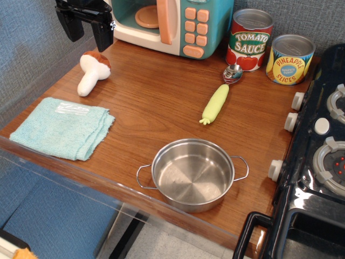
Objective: Move the spoon closer to the right side of the mushroom
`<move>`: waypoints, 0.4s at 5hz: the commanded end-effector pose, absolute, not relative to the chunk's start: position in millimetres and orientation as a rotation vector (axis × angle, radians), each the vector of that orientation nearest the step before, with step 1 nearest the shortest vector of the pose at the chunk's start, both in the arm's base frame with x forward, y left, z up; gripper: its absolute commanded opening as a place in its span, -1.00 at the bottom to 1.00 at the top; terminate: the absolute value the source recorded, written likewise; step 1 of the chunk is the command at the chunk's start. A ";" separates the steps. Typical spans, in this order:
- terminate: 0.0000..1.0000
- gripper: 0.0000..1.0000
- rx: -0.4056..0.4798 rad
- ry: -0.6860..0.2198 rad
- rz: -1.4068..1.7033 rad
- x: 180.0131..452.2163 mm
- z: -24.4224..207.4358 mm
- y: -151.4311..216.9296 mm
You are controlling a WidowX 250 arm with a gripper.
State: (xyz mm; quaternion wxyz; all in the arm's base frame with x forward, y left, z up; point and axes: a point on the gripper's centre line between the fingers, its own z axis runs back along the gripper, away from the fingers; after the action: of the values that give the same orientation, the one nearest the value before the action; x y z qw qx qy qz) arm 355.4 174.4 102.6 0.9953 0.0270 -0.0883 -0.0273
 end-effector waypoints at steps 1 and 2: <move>-1.00 1.00 0.054 -0.177 -0.055 355.4 102.6 174.4; -1.00 1.00 0.052 -0.170 -0.053 370.5 92.2 127.0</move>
State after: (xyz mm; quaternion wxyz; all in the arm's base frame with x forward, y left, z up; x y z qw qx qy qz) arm 369.5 124.6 76.6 0.9975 0.0164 -0.0666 -0.0170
